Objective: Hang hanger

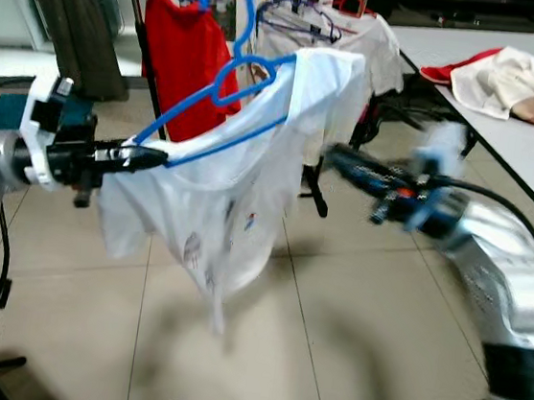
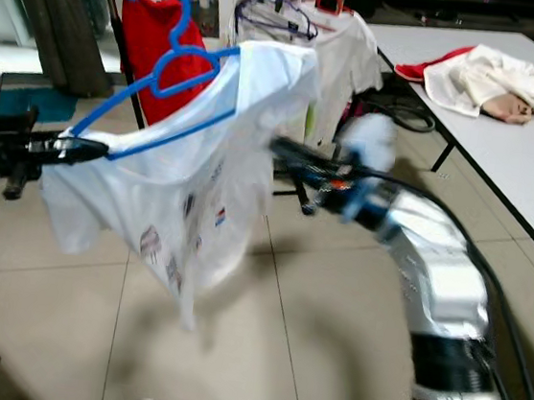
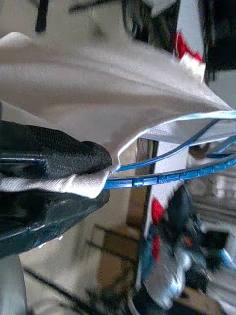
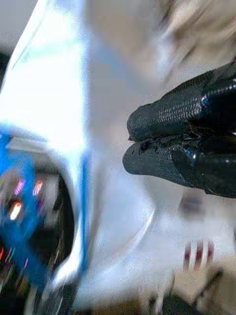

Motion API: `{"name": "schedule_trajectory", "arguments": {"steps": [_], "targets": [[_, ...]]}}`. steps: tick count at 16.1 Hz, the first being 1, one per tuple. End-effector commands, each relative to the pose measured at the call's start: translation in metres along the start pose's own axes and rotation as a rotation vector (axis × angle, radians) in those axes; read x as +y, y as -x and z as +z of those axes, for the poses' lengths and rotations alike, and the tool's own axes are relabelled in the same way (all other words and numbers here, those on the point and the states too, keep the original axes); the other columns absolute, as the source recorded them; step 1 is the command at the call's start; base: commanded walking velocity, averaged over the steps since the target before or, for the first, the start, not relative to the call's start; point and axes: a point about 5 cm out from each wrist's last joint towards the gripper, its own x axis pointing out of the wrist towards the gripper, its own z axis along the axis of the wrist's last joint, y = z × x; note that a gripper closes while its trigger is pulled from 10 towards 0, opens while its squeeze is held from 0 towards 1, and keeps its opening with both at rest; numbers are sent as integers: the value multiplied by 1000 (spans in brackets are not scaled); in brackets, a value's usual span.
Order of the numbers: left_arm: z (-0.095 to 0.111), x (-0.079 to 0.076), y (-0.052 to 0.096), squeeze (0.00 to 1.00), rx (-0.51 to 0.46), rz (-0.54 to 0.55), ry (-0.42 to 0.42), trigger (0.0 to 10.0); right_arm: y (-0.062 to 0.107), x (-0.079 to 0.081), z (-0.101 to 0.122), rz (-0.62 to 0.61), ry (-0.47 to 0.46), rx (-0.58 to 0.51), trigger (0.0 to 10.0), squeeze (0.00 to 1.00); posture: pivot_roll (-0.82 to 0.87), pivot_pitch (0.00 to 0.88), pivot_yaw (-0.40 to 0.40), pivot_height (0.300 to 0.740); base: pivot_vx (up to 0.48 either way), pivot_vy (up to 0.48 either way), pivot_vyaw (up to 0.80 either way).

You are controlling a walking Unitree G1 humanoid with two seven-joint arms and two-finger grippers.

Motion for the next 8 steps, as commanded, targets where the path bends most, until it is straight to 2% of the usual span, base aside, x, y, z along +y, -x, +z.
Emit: {"name": "schedule_trajectory", "arguments": {"steps": [1,2,3,4,5,8], "targets": [[11,-8,1,0,-10,-72,14,0,17,-15,-15,-167,19,87,10000,0,-18,3,53,740,0,0,0],[11,-10,1,0,3,-88,35,0,24,-19,-21,-222,26,122,10000,0,-21,8,62,740,0,0,0],[7,-18,1,0,73,-128,114,0,42,-31,-36,-401,13,177,10000,0,-25,10,67,740,0,0,0],[-2,-24,0,0,153,-153,169,0,54,-37,-42,-526,-2,182,10000,0,-35,14,84,740,0,0,0],[-8,-26,-2,0,194,-162,193,0,56,-34,-40,-551,-9,155,10000,0,-38,16,94,740,0,0,0],[-13,-25,-9,0,207,-174,194,0,53,-30,-32,-560,1,87,10000,0,-42,18,112,740,0,0,0]]}}
